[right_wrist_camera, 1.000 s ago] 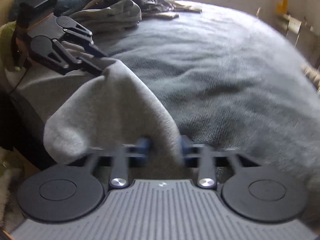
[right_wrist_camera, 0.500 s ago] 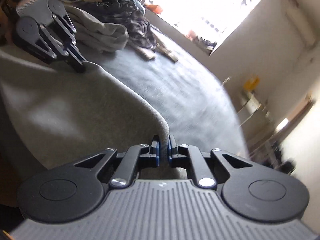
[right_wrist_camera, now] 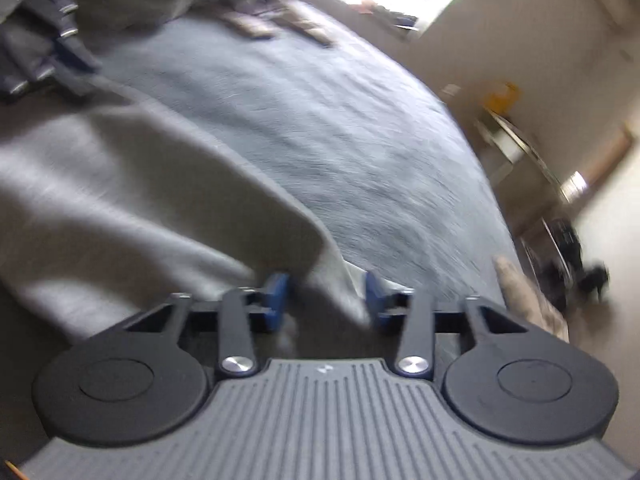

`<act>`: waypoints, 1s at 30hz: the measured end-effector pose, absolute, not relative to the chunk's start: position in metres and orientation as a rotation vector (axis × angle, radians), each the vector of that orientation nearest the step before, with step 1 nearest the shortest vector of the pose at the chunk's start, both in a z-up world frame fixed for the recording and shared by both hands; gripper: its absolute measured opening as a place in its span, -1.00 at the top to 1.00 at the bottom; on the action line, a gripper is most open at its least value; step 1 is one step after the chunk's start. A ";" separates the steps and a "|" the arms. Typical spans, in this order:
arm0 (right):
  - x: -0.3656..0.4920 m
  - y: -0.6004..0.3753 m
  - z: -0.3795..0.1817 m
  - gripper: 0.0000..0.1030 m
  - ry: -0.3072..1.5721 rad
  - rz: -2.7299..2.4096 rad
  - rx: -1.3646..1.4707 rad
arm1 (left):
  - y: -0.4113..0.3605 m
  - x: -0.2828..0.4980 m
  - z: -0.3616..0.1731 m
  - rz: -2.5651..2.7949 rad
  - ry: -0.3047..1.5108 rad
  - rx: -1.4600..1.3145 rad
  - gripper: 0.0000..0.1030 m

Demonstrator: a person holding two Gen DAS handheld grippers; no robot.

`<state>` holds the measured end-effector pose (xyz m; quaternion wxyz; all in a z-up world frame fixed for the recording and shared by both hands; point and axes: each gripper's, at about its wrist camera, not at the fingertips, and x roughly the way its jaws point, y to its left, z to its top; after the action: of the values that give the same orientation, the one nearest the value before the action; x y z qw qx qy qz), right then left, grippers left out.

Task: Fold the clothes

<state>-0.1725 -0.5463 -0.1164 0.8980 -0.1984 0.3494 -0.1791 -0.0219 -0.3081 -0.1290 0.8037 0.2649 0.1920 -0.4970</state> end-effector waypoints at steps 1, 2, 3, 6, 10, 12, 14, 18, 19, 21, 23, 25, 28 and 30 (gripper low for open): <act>-0.181 -0.552 -0.106 0.01 0.690 -0.406 -0.359 | -0.302 -0.021 -0.122 -1.047 0.410 0.538 0.07; -0.190 -0.557 -0.096 -0.05 0.657 -0.438 -0.301 | -0.294 -0.022 -0.115 -1.029 0.403 0.503 0.06; -0.202 -0.561 -0.086 -0.11 0.621 -0.461 -0.233 | -0.283 -0.026 -0.107 -1.018 0.394 0.464 0.00; -0.242 -0.570 -0.062 -0.24 0.549 -0.460 -0.008 | -0.248 -0.041 -0.084 -0.991 0.366 0.350 -0.28; -0.282 -0.566 -0.059 -0.27 0.536 -0.411 0.239 | -0.199 -0.067 -0.071 -0.958 0.404 0.218 -0.32; -0.288 -0.555 -0.061 -0.27 0.543 -0.384 0.323 | -0.167 -0.075 -0.070 -0.940 0.450 0.147 -0.32; -0.282 -0.541 -0.061 -0.27 0.547 -0.350 0.382 | -0.136 -0.080 -0.074 -0.902 0.500 0.095 -0.32; -0.264 -0.517 -0.059 -0.27 0.546 -0.201 0.586 | -0.053 -0.077 -0.088 -0.722 0.562 -0.008 -0.32; -0.256 -0.509 -0.060 -0.27 0.558 -0.164 0.616 | -0.030 -0.075 -0.091 -0.666 0.578 -0.042 -0.32; -0.238 -0.492 -0.060 -0.27 0.581 -0.093 0.663 | 0.017 -0.071 -0.097 -0.566 0.611 -0.124 -0.32; -0.214 -0.472 -0.059 -0.27 0.606 -0.035 0.657 | 0.057 -0.065 -0.101 -0.495 0.632 -0.200 -0.32; -0.187 -0.452 -0.057 -0.27 0.624 0.042 0.652 | 0.087 -0.057 -0.101 -0.423 0.636 -0.239 -0.29; -0.134 -0.417 -0.054 -0.27 0.655 0.174 0.673 | 0.108 -0.044 -0.097 -0.377 0.584 -0.257 -0.30; -0.092 -0.384 -0.054 -0.29 0.689 0.283 0.623 | 0.114 -0.033 -0.099 -0.360 0.564 -0.254 -0.30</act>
<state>-0.0921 -0.3840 -0.0540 0.8846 0.2992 0.3310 0.1358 -0.0333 0.1141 -0.0992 0.9366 -0.1242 0.2762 -0.1762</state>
